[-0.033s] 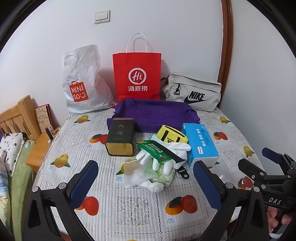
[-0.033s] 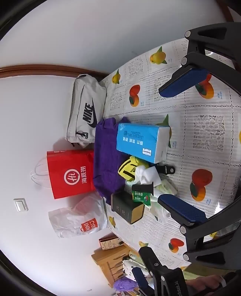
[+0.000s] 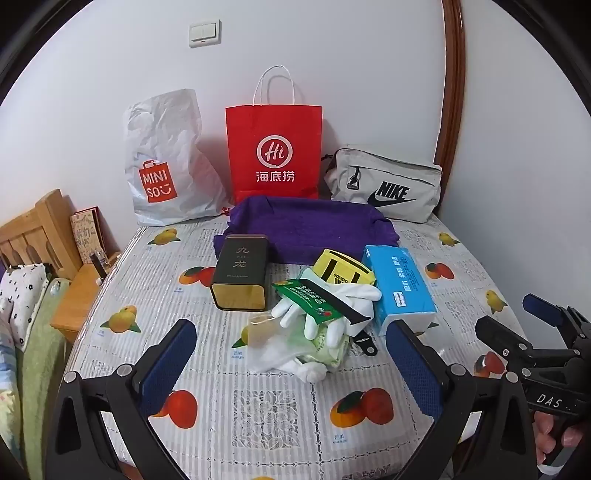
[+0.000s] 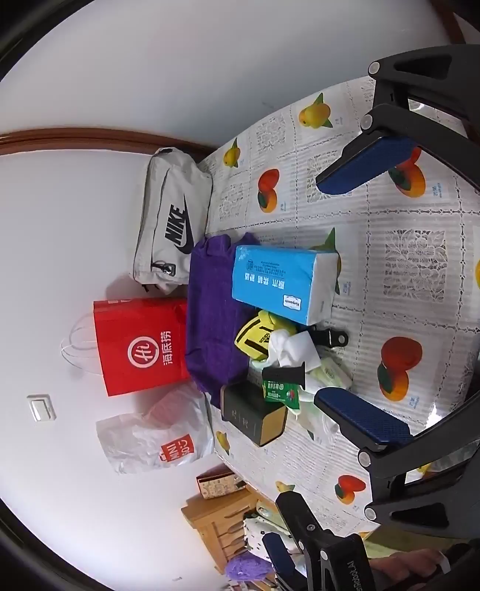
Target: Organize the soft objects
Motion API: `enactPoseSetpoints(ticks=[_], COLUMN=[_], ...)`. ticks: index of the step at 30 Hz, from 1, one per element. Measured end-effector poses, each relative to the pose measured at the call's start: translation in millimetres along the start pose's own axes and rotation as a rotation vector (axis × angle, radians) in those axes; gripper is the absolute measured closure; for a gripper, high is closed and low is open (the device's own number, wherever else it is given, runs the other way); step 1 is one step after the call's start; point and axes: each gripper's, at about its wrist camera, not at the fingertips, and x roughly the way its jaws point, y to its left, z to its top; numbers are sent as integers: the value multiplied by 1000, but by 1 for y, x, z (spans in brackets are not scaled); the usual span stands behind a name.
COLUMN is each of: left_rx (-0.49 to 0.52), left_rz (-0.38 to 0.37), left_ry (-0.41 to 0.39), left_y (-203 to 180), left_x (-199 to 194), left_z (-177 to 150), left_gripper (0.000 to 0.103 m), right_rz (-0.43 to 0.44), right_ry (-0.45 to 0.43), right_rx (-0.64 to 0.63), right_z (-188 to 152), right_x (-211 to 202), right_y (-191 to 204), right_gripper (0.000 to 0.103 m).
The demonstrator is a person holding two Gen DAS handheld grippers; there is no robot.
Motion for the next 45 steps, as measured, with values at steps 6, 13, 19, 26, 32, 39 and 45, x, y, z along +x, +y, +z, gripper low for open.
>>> enactPoseSetpoints(ticks=[6,13,19,26,32,39,45], left_rx=[-24,-38,-41,-46,-49,-47,-47], left_rz=[-2,-36,-21,-21,-19,-26,-27], left_ry=[-23,-4,-3,-4,-5,-6,-8], left_y=[0,14,13,16,18,21,23], left_x=[-10,-8,-8,-9,-11,-12,-13], left_z=[-6,-2,-2,-3,-4,-3,-2], left_gripper=[0,0,0,0,0,0,0], right_rz=[6,17,17,22,25,29,37], right_ry=[-26,-19,-21,-18,-19,-22,-30], right_rx=[-18,-9,-1,4,3,5,8], right_z=[-1,0,1,0,1,1,0], right_x=[-11,-16,-17,-16,-18,-18,-20], right_y=[5,5,5,6,7,7,7], right_gripper=[0,0,0,0,0,0,0])
